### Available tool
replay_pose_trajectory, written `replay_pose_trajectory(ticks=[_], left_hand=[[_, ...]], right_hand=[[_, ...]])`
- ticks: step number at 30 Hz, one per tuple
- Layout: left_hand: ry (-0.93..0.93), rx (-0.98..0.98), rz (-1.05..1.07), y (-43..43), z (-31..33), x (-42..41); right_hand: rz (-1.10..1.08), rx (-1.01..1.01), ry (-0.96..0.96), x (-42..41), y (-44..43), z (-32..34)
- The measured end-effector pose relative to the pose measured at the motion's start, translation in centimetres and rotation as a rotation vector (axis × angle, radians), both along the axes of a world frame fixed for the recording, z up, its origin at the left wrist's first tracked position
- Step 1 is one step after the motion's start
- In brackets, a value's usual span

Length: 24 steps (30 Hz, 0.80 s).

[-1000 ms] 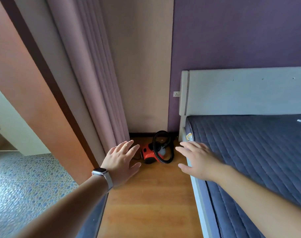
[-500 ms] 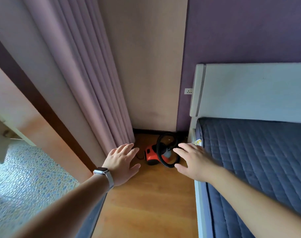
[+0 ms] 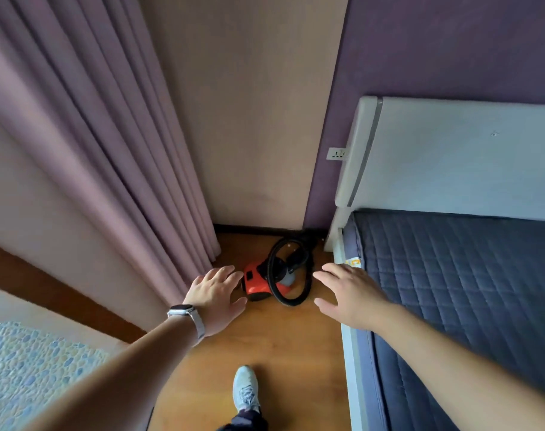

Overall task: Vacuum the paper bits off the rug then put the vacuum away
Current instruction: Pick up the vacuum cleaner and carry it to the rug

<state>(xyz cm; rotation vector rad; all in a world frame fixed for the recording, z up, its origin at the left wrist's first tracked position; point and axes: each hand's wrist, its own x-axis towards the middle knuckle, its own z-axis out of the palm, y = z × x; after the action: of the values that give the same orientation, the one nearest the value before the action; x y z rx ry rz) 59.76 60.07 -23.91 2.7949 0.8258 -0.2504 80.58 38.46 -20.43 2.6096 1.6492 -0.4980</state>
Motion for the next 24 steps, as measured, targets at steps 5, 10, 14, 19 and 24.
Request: replay_pose_trajectory(ticks=[5, 10, 14, 19, 24], left_hand=[[0.043, -0.089, -0.009, 8.0, -3.1, 4.5], [0.088, -0.187, 0.009, 13.3, -6.4, 8.0], [0.111, -0.251, 0.018, 15.4, -9.2, 10.8], [0.114, -0.271, 0.032, 16.7, -14.5, 14.5], [0.113, -0.283, 0.049, 17.2, -24.4, 18.1]], right_hand=[[-0.028, -0.038, 0.003, 4.0, 8.0, -2.1], [-0.092, -0.068, 0.101, 5.9, 12.9, -5.5], [-0.094, -0.103, 0.147, 8.1, 15.7, -8.3], [-0.072, -0.100, 0.192, 11.9, 18.2, -14.8], [-0.066, -0.104, 0.221, 15.6, 20.0, -26.0]])
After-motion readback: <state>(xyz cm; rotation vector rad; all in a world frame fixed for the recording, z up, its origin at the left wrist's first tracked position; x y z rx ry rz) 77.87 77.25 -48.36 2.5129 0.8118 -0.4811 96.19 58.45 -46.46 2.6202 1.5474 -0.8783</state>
